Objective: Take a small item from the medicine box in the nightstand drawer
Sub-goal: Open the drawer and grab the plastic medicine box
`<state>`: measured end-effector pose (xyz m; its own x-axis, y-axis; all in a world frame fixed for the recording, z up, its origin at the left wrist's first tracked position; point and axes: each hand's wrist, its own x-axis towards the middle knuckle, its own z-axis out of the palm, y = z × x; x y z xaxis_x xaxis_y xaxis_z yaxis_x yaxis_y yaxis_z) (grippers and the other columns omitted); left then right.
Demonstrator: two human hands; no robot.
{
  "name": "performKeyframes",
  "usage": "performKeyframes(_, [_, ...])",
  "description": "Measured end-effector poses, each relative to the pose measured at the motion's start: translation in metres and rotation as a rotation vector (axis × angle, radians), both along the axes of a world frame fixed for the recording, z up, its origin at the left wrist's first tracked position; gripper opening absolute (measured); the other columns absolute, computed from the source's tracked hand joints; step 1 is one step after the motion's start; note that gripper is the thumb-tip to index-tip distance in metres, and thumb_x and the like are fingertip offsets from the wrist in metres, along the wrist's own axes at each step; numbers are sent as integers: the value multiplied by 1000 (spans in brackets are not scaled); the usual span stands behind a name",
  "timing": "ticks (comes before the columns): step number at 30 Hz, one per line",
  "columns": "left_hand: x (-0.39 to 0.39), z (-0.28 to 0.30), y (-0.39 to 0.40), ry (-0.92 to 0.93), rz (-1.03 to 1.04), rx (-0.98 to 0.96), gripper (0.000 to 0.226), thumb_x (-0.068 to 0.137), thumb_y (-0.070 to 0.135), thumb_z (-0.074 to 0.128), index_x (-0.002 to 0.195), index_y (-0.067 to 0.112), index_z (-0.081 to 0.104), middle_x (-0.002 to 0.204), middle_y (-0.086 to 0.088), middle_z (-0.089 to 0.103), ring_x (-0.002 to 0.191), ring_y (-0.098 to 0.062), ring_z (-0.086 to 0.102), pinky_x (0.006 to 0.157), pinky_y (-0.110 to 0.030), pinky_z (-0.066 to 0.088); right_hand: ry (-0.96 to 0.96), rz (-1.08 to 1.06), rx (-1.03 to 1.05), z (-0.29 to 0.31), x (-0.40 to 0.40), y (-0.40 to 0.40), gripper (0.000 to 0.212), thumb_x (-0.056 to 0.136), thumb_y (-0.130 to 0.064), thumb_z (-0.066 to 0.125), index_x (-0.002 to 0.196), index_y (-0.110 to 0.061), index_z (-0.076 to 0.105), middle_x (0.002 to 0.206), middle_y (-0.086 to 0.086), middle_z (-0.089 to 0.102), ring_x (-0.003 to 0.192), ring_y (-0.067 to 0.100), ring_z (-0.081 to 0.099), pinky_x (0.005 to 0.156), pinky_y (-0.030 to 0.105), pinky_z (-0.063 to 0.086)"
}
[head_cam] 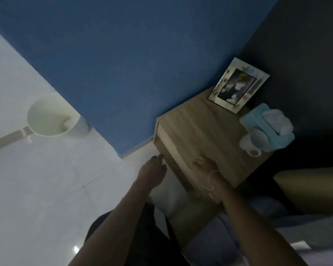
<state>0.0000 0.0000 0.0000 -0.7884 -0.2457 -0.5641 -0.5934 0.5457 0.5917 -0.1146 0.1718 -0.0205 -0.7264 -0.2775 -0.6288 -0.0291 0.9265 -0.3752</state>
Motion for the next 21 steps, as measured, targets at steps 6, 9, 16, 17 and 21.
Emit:
performKeyframes(6, [-11,-79,24,77,-44,-118,44,98,23,37,141,14,34,132,-14,51,117,-32,53,99,-47,46,357,169,-99,-72,-6,13,27,89,-16,55,112,-4,64,114,18,67,107,34,61,93,39,47])
performKeyframes(9, [-4,-116,42,166,1,-187,44,98,24,38,141,14,35,133,-16,49,115,-35,52,96,-47,46,466,239,-104,-111,-6,21,39,93,-21,52,129,-8,55,133,17,57,122,34,50,103,38,40])
performKeyframes(16, [37,-171,100,415,299,-262,43,98,25,42,137,8,42,145,-16,43,134,-33,38,111,-43,33,721,429,-215,-158,-6,50,44,98,-31,41,139,-16,48,150,7,43,138,27,37,110,44,35])
performKeyframes(17, [39,-175,107,415,305,-271,44,99,27,41,139,8,41,148,-16,40,137,-33,33,114,-43,29,738,424,-245,-162,-6,53,43,98,-29,41,138,-15,49,149,8,45,139,27,36,111,45,35])
performKeyframes(21, [17,-183,108,421,277,-287,50,100,36,35,143,10,34,154,-15,29,143,-31,25,116,-46,25,786,363,-301,-169,-9,52,41,94,-26,43,132,-13,55,144,11,50,138,29,37,112,49,31])
